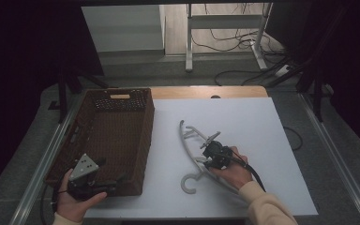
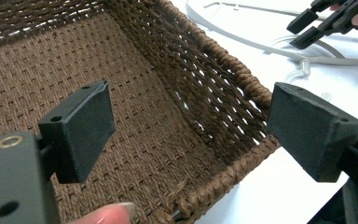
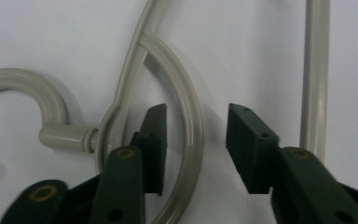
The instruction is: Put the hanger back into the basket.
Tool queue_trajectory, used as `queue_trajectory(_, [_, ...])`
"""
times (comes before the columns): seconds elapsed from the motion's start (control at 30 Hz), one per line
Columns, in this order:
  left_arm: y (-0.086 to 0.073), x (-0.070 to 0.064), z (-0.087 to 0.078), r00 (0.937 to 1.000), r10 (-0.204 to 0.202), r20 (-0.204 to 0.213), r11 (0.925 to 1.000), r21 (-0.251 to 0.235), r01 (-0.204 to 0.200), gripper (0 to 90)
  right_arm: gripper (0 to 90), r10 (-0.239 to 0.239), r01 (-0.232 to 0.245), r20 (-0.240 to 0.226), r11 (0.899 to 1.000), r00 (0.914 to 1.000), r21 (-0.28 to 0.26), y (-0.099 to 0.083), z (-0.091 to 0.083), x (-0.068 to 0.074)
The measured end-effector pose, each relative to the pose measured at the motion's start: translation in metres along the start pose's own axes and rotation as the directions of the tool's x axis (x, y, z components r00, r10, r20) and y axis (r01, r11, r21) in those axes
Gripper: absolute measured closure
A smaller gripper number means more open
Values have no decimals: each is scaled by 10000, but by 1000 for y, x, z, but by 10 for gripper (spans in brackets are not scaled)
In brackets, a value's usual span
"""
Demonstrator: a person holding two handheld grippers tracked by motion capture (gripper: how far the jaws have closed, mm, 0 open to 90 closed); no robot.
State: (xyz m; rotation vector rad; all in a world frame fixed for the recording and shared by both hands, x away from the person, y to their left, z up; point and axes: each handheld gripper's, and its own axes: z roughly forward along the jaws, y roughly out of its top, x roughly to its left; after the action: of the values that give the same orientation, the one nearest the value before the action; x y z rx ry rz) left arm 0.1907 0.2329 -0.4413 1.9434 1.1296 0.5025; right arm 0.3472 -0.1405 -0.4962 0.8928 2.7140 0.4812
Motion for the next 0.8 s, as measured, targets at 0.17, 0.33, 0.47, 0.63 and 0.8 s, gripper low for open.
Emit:
queue_trajectory(0.17, [0,-1,0,10000,33,17,10000,-33,-33,152,710,107,-112,145,9994,9998,328,3,3,2])
queue_trajectory(0.33, [0,-1,-1,10000,9,4,10000,-50,-9,151,797,109,-133,340,9973,9994,720,7,5,7])
queue_trajectory(0.47, [0,-2,-1,10000,15,9,10000,-57,-15,151,802,16,-45,358,9968,9994,803,10,5,8])
queue_trajectory(0.63, [0,-2,-1,10000,16,26,10000,-77,-16,151,806,121,-134,225,9982,9997,587,11,0,5])
queue_trajectory(0.8, [0,-2,-1,10000,25,16,10000,-73,-25,151,808,117,-119,216,9999,9997,93,14,-16,0])
